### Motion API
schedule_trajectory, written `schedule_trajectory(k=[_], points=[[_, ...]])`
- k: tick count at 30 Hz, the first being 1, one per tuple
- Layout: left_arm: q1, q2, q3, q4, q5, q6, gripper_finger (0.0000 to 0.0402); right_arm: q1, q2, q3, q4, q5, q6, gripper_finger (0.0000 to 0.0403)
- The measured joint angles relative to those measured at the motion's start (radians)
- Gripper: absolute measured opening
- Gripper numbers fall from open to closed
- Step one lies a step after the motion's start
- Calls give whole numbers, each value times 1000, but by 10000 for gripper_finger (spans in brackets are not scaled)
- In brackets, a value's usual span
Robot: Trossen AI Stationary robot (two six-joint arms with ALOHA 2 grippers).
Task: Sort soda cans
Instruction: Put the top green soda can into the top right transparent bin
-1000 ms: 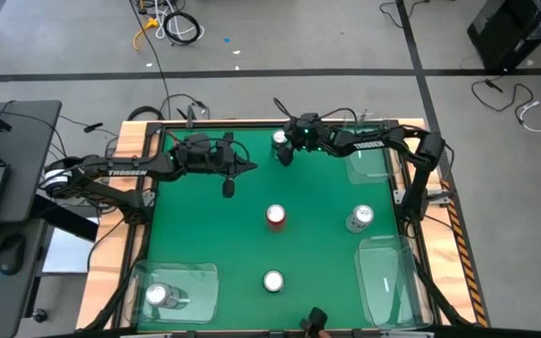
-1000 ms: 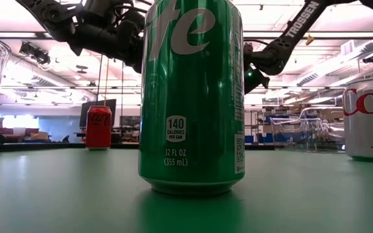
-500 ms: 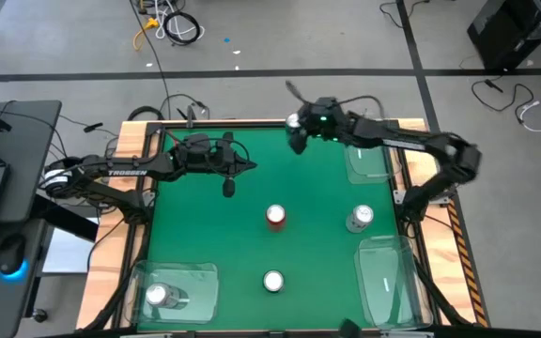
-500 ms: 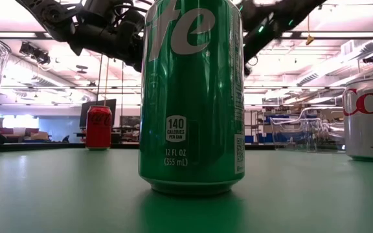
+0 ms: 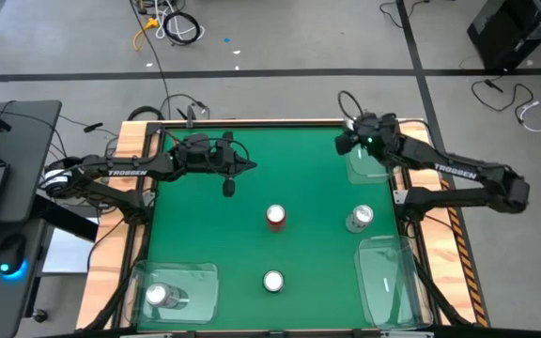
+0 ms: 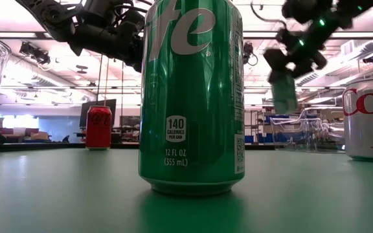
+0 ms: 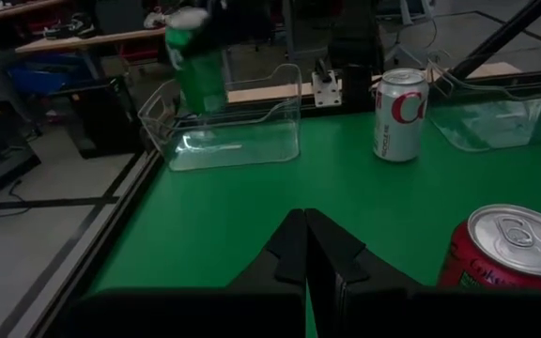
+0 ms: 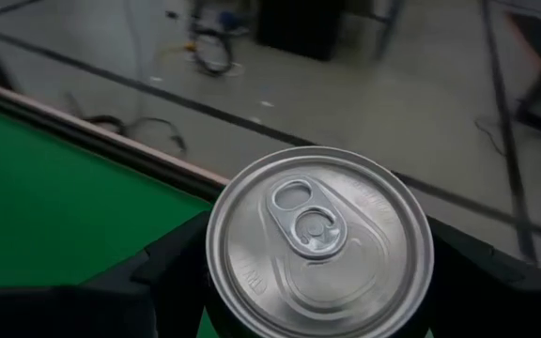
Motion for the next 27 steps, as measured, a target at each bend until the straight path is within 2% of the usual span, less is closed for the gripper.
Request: schedule_trajectory(k=[7, 11, 15, 18, 27], points=[[0, 0, 0, 1, 0, -17, 1, -75, -81, -211, 146, 16, 132, 294], [0, 0, 0, 5, 0, -21, 1, -128, -77, -292, 284, 49, 130, 294], [0, 0, 0, 5, 0, -22, 1, -199, -53, -335, 403, 60, 108, 294], [0, 0, 0, 5, -5, -22, 1, -249, -22, -342, 422, 29, 108, 294], [0, 0, 0, 2, -21, -22, 1, -241, 15, -343, 425, 58, 106, 294]])
